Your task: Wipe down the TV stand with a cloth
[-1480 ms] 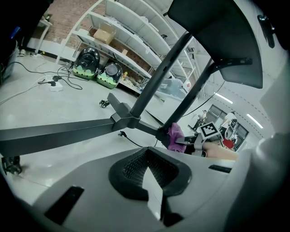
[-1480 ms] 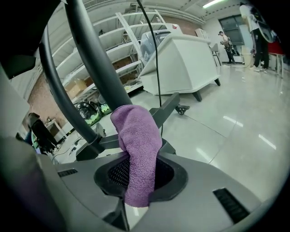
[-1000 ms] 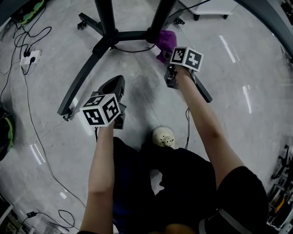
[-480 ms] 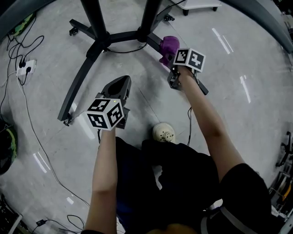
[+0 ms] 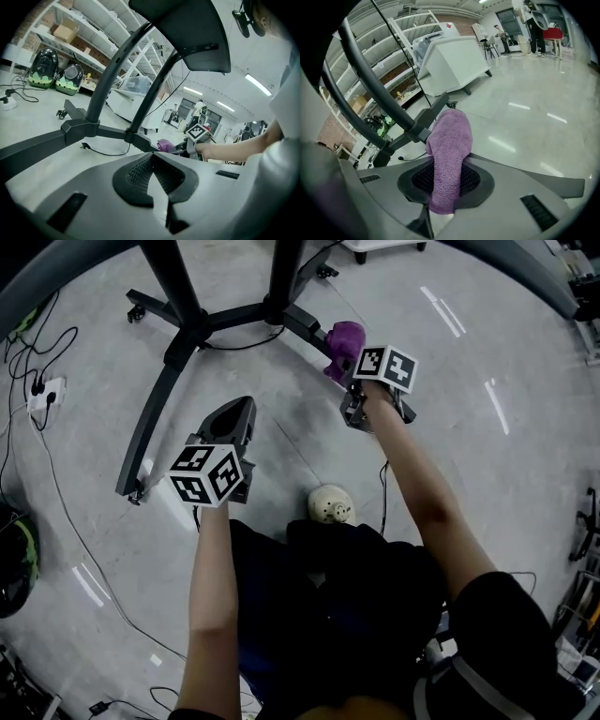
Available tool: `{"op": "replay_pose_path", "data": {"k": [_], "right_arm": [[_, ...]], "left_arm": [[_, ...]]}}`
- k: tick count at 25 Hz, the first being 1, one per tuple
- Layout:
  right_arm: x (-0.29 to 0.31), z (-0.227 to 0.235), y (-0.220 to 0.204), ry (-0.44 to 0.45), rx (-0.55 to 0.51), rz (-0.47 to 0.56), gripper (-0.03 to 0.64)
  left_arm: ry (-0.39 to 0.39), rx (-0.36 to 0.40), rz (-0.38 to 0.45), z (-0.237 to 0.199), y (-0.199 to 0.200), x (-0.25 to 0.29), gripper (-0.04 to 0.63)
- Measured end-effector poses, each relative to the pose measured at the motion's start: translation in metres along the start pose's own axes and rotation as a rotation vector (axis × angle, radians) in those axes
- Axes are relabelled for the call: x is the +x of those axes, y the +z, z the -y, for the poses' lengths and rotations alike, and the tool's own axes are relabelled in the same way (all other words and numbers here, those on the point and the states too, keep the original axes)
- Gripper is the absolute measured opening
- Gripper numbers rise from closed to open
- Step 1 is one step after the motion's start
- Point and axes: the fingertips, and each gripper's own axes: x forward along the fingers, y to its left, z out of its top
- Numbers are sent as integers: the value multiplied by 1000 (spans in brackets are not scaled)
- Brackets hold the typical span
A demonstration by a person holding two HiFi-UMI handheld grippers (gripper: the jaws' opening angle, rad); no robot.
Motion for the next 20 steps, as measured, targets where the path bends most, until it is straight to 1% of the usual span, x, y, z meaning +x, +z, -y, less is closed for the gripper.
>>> {"op": "replay_pose_path", "data": {"k": [4,7,15,20], "right_arm": [[-10,11,-6,-18,24,-6,89],[-16,19,-13,-31,37,-10,89],[-36,43,-29,-56,87,-7,89],[-53,64,-34,-84,115,-1,89]], "left_arm": [[4,-10,-6,-3,-2,-2,8],[-8,-19,-6,-2,-2,-2,6],[-37,22,-20,4,-7,0,6],[-56,33,-7,4,-7,-3,7]]}}
